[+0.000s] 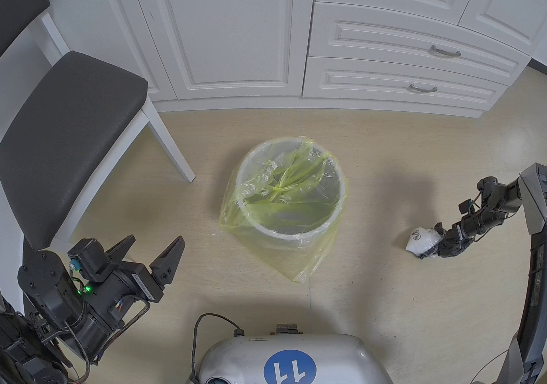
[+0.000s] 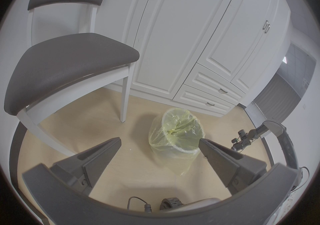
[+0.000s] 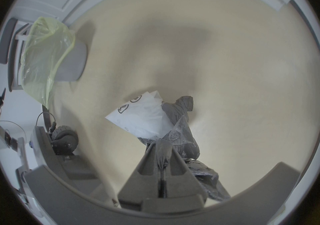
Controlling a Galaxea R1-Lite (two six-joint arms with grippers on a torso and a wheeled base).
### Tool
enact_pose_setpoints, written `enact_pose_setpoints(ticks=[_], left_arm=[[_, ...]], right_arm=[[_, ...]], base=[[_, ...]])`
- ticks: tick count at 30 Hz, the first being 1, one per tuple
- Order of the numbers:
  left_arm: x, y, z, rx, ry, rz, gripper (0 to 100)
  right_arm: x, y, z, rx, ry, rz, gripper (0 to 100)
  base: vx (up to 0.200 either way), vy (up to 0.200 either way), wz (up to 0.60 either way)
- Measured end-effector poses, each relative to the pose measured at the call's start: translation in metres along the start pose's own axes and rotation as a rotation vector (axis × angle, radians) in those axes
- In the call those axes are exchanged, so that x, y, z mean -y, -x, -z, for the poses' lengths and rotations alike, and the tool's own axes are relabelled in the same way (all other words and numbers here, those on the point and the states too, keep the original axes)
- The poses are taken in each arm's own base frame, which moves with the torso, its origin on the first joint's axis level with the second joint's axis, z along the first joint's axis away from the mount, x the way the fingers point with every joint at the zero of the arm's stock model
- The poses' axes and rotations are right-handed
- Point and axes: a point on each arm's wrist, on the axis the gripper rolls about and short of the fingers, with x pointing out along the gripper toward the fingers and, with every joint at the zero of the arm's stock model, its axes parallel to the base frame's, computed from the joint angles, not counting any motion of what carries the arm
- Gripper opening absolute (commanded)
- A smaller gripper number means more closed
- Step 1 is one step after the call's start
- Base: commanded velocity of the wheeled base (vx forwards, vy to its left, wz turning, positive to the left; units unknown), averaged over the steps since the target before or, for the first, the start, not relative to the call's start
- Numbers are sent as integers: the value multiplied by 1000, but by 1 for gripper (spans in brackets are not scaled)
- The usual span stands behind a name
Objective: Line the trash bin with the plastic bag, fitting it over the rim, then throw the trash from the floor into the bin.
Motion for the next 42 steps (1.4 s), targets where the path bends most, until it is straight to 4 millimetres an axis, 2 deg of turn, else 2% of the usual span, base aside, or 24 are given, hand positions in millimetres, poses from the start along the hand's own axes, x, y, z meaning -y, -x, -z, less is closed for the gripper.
enact_pose_setpoints(ticks=[9, 13, 19, 24, 32, 42], left_arm=[[-1, 1, -2, 9, -28, -4, 100], [-1, 1, -3, 14, -32, -4, 100], [-1, 3, -5, 25, -34, -4, 100], [-1, 4, -7, 34, -34, -3, 100], [-1, 6, -10, 49, -32, 0, 100], [-1, 7, -11, 58, -35, 5, 100]], right_arm=[[-11, 12, -25, 326, 86, 122, 0], [-23, 19, -39, 508, 104, 170, 0], [-50, 38, -58, 779, 139, 197, 0], [-85, 63, -70, 990, 173, 172, 0], [-145, 110, -78, 1262, 280, 117, 0], [-233, 129, -72, 1271, 348, -87, 0]], base=[[0, 0, 0], [0, 0, 0], [0, 0, 0], [0, 0, 0], [0, 0, 0], [0, 0, 0]])
